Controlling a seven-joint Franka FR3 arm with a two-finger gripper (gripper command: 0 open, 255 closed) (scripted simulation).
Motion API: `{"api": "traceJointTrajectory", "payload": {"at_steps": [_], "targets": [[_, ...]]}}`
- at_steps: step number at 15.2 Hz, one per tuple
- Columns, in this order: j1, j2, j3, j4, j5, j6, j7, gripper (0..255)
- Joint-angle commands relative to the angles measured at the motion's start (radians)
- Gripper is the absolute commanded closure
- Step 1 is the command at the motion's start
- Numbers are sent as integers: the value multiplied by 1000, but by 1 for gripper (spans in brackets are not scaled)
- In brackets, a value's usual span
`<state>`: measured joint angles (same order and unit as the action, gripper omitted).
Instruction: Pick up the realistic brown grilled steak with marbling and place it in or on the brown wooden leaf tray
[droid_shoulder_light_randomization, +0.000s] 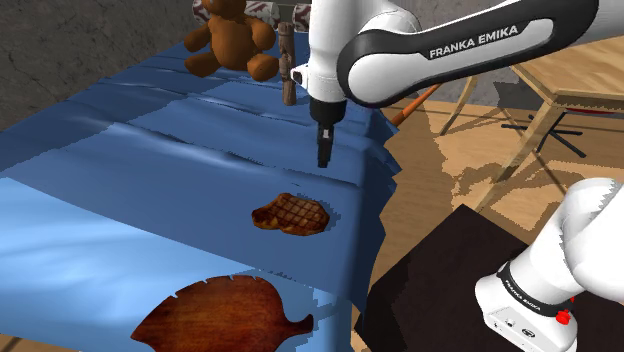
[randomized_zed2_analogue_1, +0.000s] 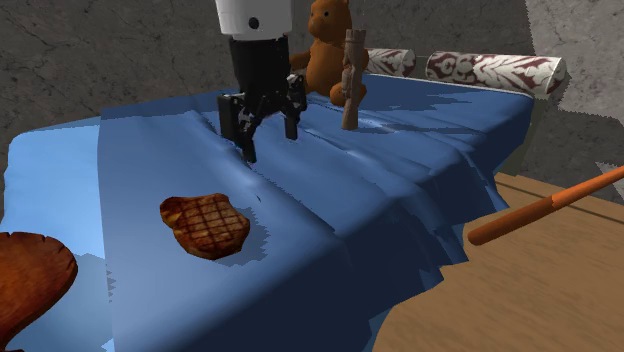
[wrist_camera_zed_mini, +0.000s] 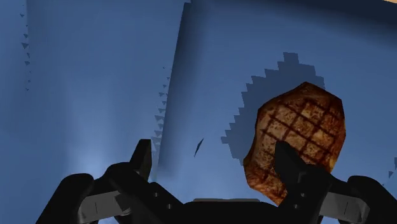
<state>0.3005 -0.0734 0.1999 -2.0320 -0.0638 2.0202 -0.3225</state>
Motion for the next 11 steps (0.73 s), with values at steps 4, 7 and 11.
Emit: {"api": "traceJointTrajectory", "payload": {"at_steps": [4,7,11], "targets": [[48,117,49,81,-34,38,-29,0],[79,187,77,129,-61,58,-43,0],[124,278,111,194,-102,79,-61,0]]}}
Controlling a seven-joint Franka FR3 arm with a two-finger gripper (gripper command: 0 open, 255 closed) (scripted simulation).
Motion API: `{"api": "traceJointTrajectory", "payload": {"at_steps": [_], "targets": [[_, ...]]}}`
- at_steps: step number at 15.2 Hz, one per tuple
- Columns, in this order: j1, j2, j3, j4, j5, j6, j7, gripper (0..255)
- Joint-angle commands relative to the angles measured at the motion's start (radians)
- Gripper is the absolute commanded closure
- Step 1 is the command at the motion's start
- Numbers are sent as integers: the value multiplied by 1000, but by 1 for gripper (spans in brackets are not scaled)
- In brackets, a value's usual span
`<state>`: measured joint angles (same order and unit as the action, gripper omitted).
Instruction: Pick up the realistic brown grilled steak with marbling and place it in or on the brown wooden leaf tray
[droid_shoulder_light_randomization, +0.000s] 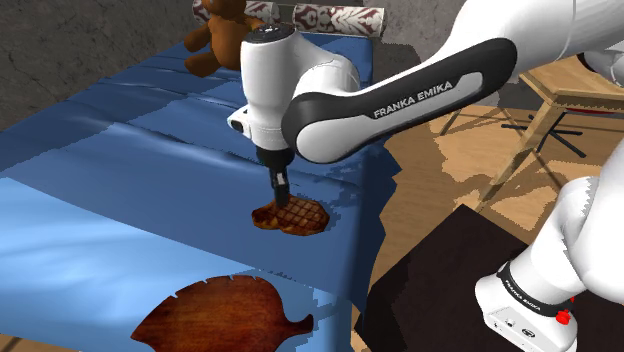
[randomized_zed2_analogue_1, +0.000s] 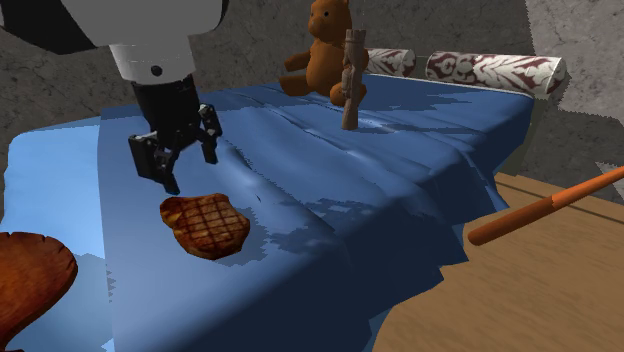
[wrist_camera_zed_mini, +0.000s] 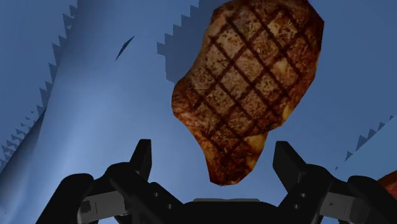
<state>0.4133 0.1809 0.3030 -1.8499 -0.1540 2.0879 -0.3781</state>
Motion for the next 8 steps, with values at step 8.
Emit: {"api": "traceJointTrajectory", "payload": {"at_steps": [8], "targets": [[44,111,21,27,-56,78,-6,0]]}}
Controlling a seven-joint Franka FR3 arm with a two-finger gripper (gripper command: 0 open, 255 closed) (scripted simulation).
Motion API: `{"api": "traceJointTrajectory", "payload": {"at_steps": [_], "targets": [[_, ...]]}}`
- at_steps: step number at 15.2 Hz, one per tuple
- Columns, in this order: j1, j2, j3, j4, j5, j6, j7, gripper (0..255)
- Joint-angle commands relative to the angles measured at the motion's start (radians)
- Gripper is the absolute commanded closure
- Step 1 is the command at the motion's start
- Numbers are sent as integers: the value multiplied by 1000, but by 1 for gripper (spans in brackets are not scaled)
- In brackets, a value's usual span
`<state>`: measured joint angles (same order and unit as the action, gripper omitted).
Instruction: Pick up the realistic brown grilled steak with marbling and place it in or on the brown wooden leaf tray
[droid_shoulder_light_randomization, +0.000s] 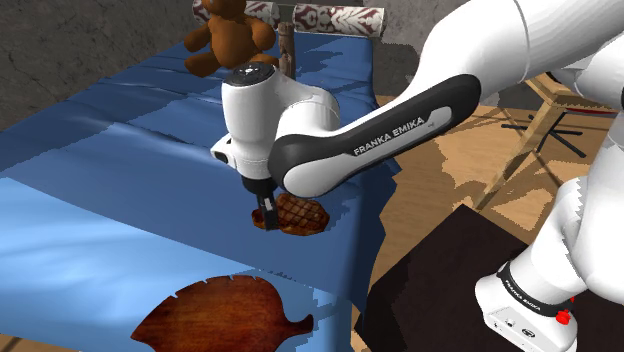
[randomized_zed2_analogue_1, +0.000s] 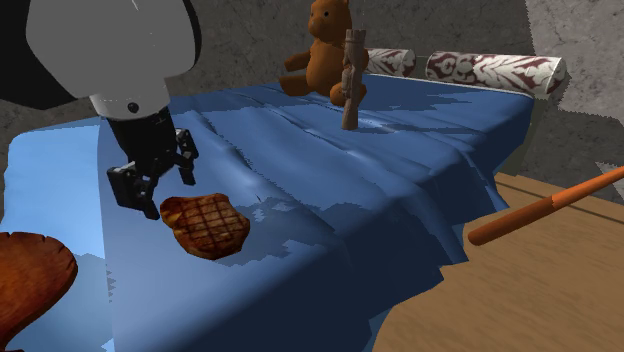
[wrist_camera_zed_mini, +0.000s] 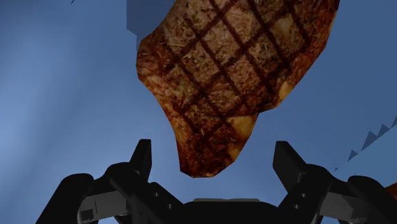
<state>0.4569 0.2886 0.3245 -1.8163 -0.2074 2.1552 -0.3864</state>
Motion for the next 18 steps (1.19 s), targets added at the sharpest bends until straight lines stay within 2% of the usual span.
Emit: {"api": "traceJointTrajectory", "payload": {"at_steps": [1,10,11,18], "targets": [[1,10,-2,-11,-6,21,4,0],[2,21,-4,-18,-12,38,8,0],[2,21,-4,-18,-12,38,8,255],[2,21,-4,-19,-12,38,8,255]]}}
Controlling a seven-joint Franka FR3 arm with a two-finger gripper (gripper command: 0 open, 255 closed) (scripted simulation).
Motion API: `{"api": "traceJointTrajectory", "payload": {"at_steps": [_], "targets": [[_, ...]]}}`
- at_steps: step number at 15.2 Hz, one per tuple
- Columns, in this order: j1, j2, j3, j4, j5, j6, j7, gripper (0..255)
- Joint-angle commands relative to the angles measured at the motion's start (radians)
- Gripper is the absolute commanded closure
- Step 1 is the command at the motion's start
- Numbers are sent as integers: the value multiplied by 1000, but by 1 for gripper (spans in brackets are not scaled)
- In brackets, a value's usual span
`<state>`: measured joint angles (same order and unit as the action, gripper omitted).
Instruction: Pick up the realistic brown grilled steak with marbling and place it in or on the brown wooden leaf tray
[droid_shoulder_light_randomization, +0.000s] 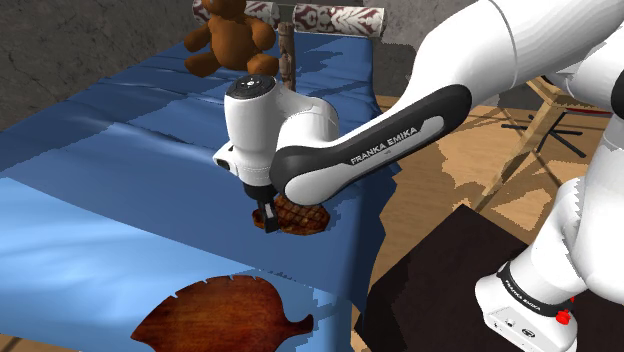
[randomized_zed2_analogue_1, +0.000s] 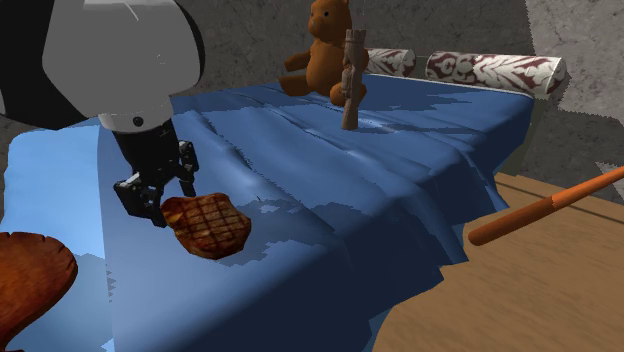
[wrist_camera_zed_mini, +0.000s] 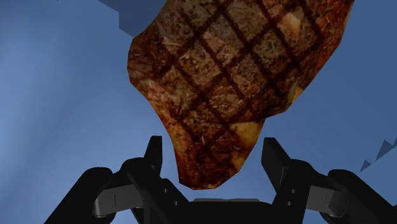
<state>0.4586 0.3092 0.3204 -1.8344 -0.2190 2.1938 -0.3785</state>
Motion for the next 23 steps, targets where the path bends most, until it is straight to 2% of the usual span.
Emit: {"api": "traceJointTrajectory", "payload": {"at_steps": [1,22,23], "targets": [[0,0,0,0,0,0,0,255],[-5,-78,15,159,48,-231,-45,255],[11,-68,22,174,41,-239,-22,255]]}}
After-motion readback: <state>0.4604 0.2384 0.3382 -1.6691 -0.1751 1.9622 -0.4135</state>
